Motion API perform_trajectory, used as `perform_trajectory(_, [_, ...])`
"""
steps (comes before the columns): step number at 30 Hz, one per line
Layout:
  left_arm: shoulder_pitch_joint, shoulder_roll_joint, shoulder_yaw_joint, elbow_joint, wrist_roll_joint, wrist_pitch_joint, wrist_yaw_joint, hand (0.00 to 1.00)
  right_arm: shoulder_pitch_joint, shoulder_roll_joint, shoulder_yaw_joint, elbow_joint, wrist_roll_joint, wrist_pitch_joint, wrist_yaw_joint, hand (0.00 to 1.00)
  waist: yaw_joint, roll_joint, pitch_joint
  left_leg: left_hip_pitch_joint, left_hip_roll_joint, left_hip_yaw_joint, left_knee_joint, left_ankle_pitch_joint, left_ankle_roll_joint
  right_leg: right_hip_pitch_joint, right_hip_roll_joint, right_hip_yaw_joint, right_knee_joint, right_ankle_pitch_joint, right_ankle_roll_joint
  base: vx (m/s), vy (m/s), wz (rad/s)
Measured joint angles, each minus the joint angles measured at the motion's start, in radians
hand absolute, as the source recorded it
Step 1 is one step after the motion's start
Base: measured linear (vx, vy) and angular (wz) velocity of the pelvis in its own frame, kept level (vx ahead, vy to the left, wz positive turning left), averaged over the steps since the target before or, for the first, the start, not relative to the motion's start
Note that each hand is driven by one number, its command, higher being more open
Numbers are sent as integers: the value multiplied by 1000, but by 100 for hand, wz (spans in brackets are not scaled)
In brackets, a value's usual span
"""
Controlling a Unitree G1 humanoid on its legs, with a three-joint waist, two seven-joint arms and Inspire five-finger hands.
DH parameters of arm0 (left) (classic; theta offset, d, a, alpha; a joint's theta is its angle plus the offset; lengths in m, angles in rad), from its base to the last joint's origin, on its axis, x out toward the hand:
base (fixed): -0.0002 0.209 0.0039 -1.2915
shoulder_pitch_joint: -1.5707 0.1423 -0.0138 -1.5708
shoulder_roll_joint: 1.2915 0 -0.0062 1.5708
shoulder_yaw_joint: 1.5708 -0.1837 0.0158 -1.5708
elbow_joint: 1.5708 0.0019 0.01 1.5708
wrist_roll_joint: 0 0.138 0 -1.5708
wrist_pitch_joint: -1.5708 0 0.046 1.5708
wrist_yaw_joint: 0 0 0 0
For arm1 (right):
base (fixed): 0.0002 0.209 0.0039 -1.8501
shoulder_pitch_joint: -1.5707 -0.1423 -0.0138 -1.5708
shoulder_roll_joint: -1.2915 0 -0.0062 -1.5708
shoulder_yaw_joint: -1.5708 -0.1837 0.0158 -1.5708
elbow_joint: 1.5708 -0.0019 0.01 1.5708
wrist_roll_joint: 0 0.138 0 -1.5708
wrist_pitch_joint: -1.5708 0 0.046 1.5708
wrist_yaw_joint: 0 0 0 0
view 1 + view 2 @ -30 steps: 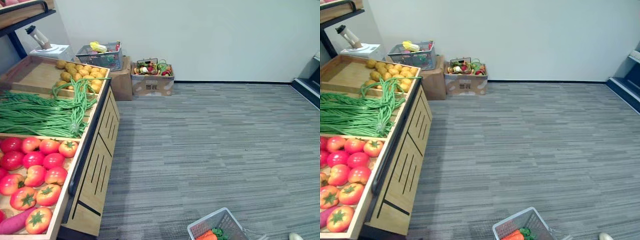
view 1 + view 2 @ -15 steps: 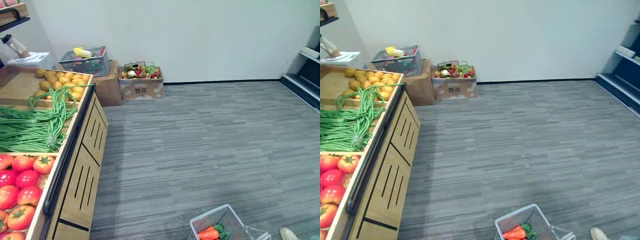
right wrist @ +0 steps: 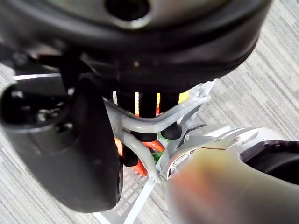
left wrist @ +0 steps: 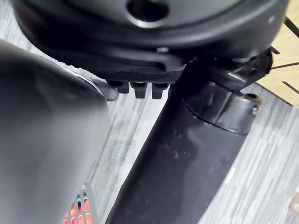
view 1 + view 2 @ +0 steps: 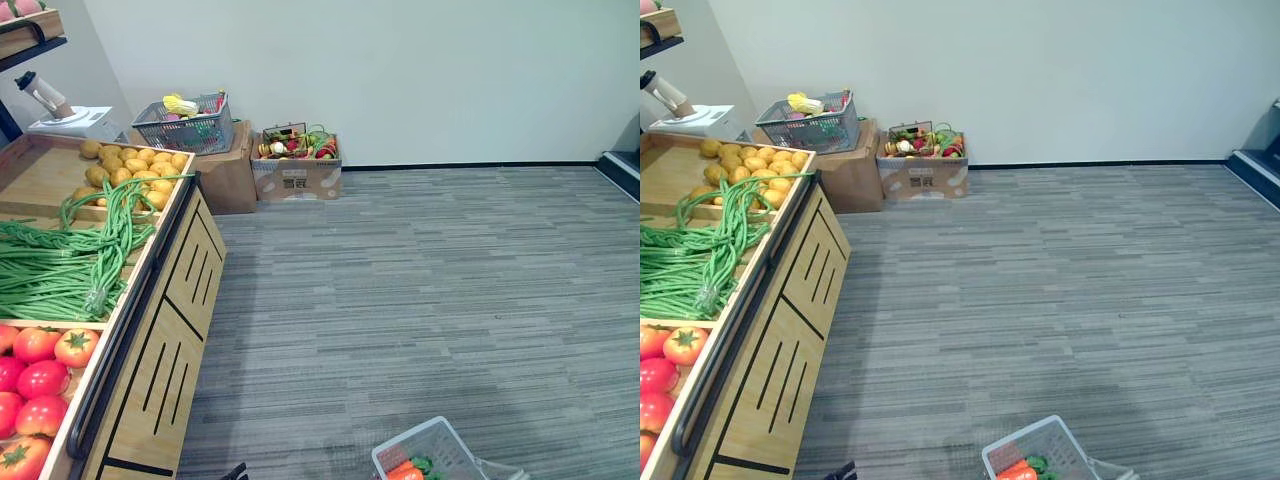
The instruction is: Pick vegetable in the basket
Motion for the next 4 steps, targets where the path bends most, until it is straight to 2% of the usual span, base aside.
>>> perform_trajectory(4, [-1,1,-2,15,-49,12,18,100,1,14,-16,1,-6,-6,-2,0,0,-4,-7,16,-10,0,-22,2,2,13,-6,-2,-15,1,9,65,34,2])
